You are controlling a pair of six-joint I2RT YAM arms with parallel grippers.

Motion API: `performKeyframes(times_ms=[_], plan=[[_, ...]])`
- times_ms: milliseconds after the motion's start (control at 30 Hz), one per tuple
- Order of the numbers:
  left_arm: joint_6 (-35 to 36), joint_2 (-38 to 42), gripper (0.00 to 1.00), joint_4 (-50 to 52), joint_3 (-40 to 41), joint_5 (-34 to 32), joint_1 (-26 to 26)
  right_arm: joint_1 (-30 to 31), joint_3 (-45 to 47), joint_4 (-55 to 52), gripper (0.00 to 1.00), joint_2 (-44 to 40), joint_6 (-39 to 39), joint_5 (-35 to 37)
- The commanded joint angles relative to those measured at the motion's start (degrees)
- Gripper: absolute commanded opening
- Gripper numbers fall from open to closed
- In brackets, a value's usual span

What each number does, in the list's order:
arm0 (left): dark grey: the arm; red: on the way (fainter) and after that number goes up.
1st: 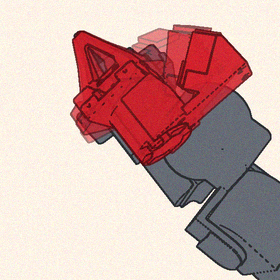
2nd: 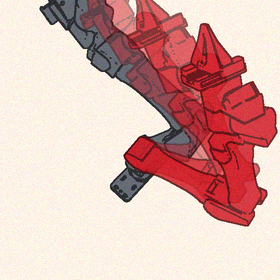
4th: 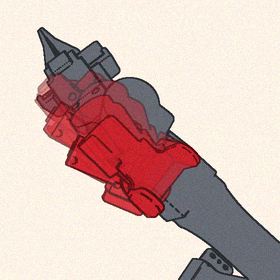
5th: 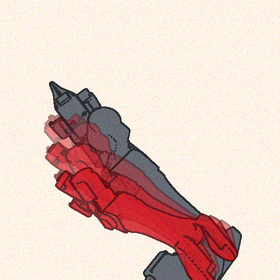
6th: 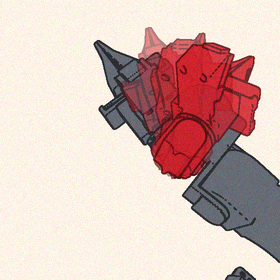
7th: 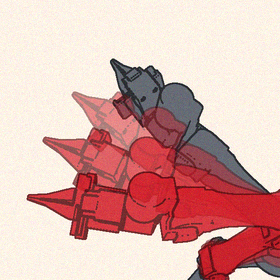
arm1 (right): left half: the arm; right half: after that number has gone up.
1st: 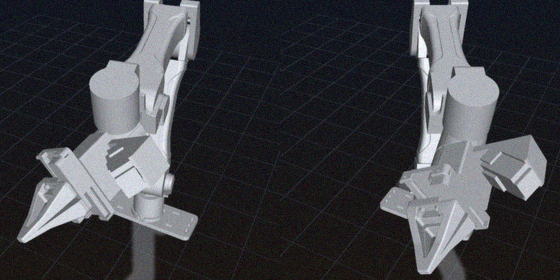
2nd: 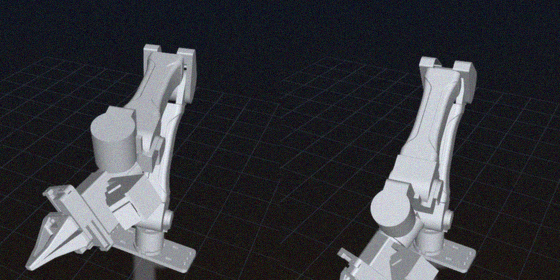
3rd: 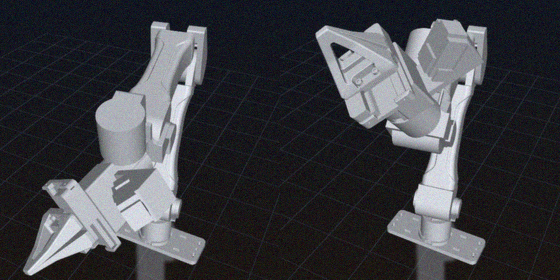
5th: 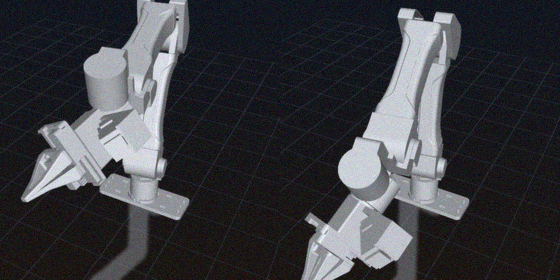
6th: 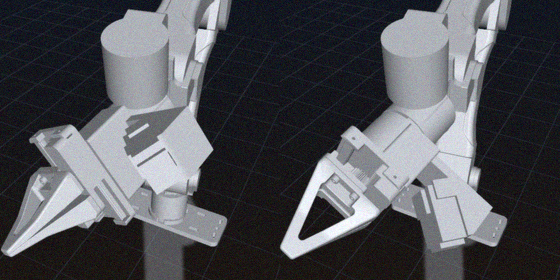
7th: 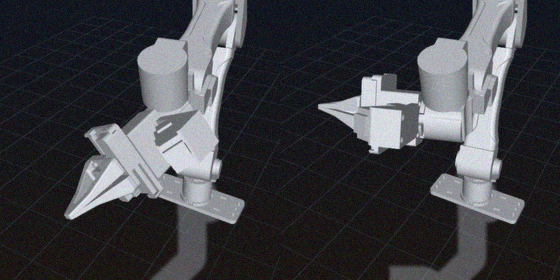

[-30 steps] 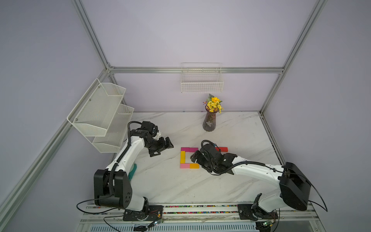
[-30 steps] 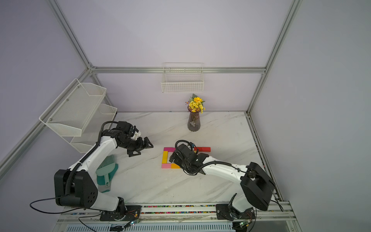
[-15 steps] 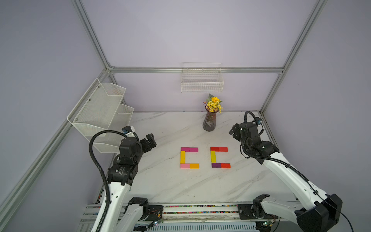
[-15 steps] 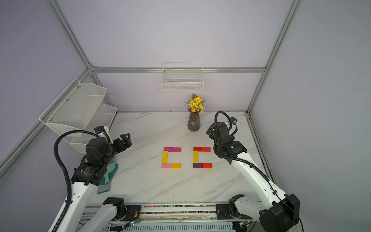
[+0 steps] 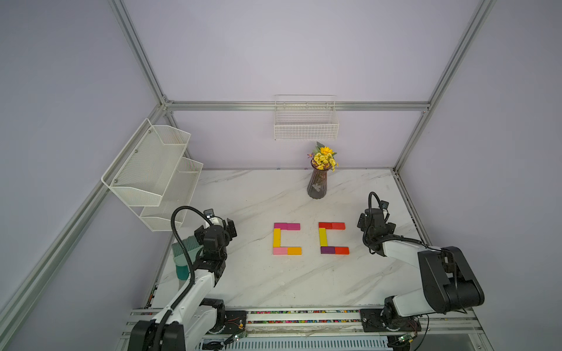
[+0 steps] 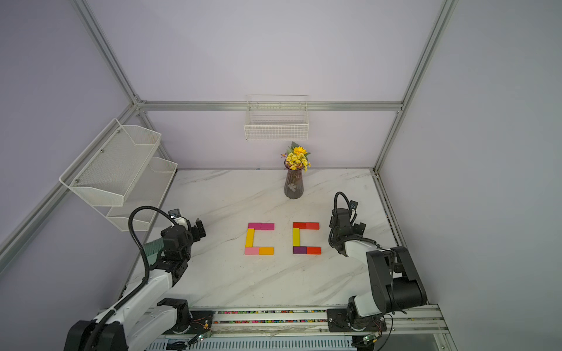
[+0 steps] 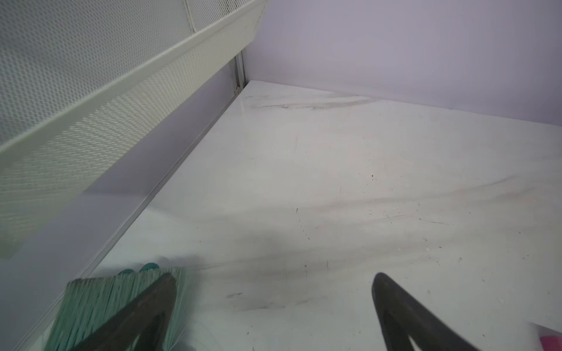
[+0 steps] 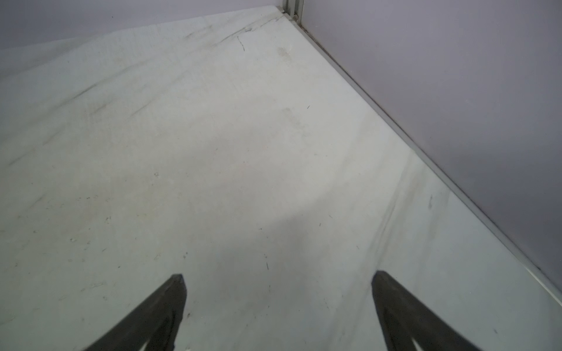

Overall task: Assemble the letter c with building blocks
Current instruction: Reset both arms

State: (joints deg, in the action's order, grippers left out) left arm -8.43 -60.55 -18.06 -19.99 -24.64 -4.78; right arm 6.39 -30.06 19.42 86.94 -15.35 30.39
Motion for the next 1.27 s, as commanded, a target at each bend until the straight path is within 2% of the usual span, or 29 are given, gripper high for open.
performKeyframes(times_ms=[0, 33, 67, 133, 233, 267, 333, 400, 433, 600, 667, 733, 900, 1233], plan=[[5.6, -9.2, 1.00, -18.9, -2.1, 0.9, 0.6, -4.0, 2.8, 21.6, 0.97, 3.3, 5.4, -9.2], [6.2, -11.9, 1.00, -21.9, -1.9, 1.5, 0.7, -4.7, 2.9, 23.0, 0.97, 3.5, 3.4, -11.6], [6.9, -14.7, 1.00, -23.7, -1.9, 1.6, 0.8, -6.2, 4.0, 28.9, 0.97, 5.3, 5.1, -15.2], [6.5, -19.2, 1.00, -29.2, -0.5, 1.9, 1.2, -8.6, 4.4, 32.8, 0.97, 8.3, 4.7, -20.8], [6.6, -25.7, 1.00, -35.2, 0.6, 4.1, 1.6, -8.9, 4.3, 36.5, 0.97, 11.5, 9.5, -29.1], [7.7, -28.1, 1.00, -38.1, 0.3, 4.7, 1.6, -8.3, 6.0, 45.7, 0.97, 16.2, 9.6, -30.3], [8.2, -29.8, 1.00, -36.5, -2.0, 6.1, 2.0, -7.9, 3.6, 36.4, 0.97, 13.8, 10.0, -27.3], [6.8, -29.0, 1.00, -32.3, -3.3, 9.9, 4.2, -7.2, 4.3, 41.6, 0.97, 15.9, 10.2, -26.2], [6.8, -28.8, 1.00, -31.2, -3.6, 9.9, 4.2, -7.0, 3.0, 36.1, 0.97, 14.4, 10.5, -25.6], [6.5, -29.2, 1.00, -32.9, -3.1, 9.8, 4.3, -6.3, 5.6, 43.9, 0.97, 15.6, 10.4, -23.8], [6.5, -29.2, 1.00, -33.0, -3.1, 9.8, 4.3, -6.3, 4.6, 39.4, 0.97, 14.3, 10.4, -23.3], [6.5, -29.2, 1.00, -32.9, -3.0, 9.8, 4.3, -6.3, 5.0, 42.1, 0.97, 15.2, 10.8, -24.0], [6.5, -29.2, 1.00, -33.0, -3.1, 9.8, 4.3, -5.0, 2.5, 37.2, 0.97, 15.3, 12.3, -24.0], [6.5, -29.1, 1.00, -33.2, -2.9, 9.8, 4.3, -5.0, 3.4, 39.1, 0.97, 15.3, 12.4, -24.5]])
